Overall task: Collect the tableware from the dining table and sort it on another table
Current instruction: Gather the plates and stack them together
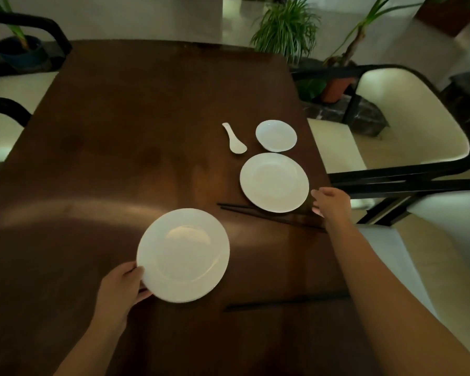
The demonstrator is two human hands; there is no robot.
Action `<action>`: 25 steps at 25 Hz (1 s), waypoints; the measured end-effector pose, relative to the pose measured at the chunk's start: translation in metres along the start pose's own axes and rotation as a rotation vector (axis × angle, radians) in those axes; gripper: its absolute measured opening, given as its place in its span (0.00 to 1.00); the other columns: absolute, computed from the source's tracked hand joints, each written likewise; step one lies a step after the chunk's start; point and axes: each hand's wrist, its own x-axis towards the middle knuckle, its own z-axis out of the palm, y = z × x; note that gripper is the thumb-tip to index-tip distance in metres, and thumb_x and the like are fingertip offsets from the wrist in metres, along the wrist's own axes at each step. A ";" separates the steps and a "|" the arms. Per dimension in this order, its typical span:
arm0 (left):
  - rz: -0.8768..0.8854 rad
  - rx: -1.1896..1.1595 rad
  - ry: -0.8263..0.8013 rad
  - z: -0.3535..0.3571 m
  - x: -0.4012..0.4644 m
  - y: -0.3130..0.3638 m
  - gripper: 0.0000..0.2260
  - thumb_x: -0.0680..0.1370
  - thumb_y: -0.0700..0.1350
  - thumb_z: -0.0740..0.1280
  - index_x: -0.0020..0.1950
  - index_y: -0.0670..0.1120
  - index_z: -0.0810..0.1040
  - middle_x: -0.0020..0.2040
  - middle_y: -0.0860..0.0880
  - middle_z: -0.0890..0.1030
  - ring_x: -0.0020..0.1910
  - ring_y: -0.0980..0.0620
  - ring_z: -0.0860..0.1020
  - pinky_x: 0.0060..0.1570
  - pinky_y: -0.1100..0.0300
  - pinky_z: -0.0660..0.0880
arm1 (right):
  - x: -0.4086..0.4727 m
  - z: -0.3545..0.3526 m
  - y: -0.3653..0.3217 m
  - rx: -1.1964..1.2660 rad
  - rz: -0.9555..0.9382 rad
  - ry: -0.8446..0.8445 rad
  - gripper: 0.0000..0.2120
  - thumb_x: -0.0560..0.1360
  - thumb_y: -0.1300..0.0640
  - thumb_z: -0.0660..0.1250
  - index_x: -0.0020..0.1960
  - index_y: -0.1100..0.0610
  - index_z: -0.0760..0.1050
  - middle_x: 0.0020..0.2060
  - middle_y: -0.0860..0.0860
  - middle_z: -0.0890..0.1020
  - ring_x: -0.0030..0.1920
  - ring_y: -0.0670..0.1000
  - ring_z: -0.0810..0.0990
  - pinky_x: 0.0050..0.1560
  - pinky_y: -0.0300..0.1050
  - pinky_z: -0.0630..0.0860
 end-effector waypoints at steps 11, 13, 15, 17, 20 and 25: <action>0.012 -0.022 0.024 -0.002 -0.003 -0.004 0.14 0.79 0.37 0.60 0.65 0.41 0.72 0.62 0.40 0.74 0.53 0.45 0.75 0.49 0.48 0.75 | 0.041 0.021 -0.010 -0.098 0.135 -0.133 0.07 0.70 0.71 0.66 0.45 0.62 0.75 0.53 0.61 0.80 0.44 0.57 0.80 0.43 0.50 0.81; 0.027 -0.046 -0.009 -0.004 -0.006 -0.004 0.14 0.79 0.38 0.60 0.64 0.42 0.72 0.60 0.41 0.76 0.51 0.46 0.77 0.46 0.51 0.76 | 0.035 0.018 -0.009 -0.023 0.128 -0.192 0.10 0.71 0.72 0.65 0.52 0.65 0.75 0.55 0.62 0.79 0.51 0.59 0.80 0.44 0.49 0.80; 0.041 -0.075 -0.045 -0.006 -0.011 -0.002 0.12 0.79 0.40 0.60 0.62 0.43 0.74 0.56 0.43 0.77 0.48 0.49 0.78 0.42 0.53 0.76 | 0.026 0.012 -0.011 0.061 0.088 -0.230 0.12 0.73 0.72 0.63 0.57 0.69 0.72 0.58 0.66 0.77 0.55 0.61 0.78 0.48 0.50 0.78; 0.044 -0.106 -0.063 -0.009 -0.015 0.001 0.10 0.80 0.43 0.60 0.59 0.45 0.75 0.54 0.44 0.79 0.48 0.49 0.78 0.40 0.55 0.77 | 0.011 0.005 -0.012 0.081 0.038 -0.208 0.13 0.74 0.72 0.62 0.59 0.70 0.71 0.58 0.67 0.76 0.52 0.60 0.78 0.48 0.49 0.76; -0.033 -0.202 -0.062 -0.007 -0.021 0.009 0.08 0.80 0.49 0.59 0.53 0.47 0.73 0.47 0.47 0.79 0.45 0.50 0.78 0.36 0.56 0.76 | -0.015 -0.012 -0.014 0.037 -0.035 -0.142 0.13 0.74 0.70 0.62 0.59 0.68 0.72 0.55 0.64 0.77 0.46 0.55 0.79 0.47 0.46 0.76; -0.045 -0.256 -0.072 -0.008 -0.028 0.010 0.16 0.78 0.60 0.57 0.45 0.50 0.76 0.44 0.48 0.80 0.45 0.50 0.79 0.35 0.56 0.77 | -0.088 0.008 -0.017 0.057 -0.073 -0.390 0.07 0.74 0.68 0.62 0.49 0.62 0.77 0.40 0.54 0.81 0.37 0.47 0.81 0.31 0.36 0.80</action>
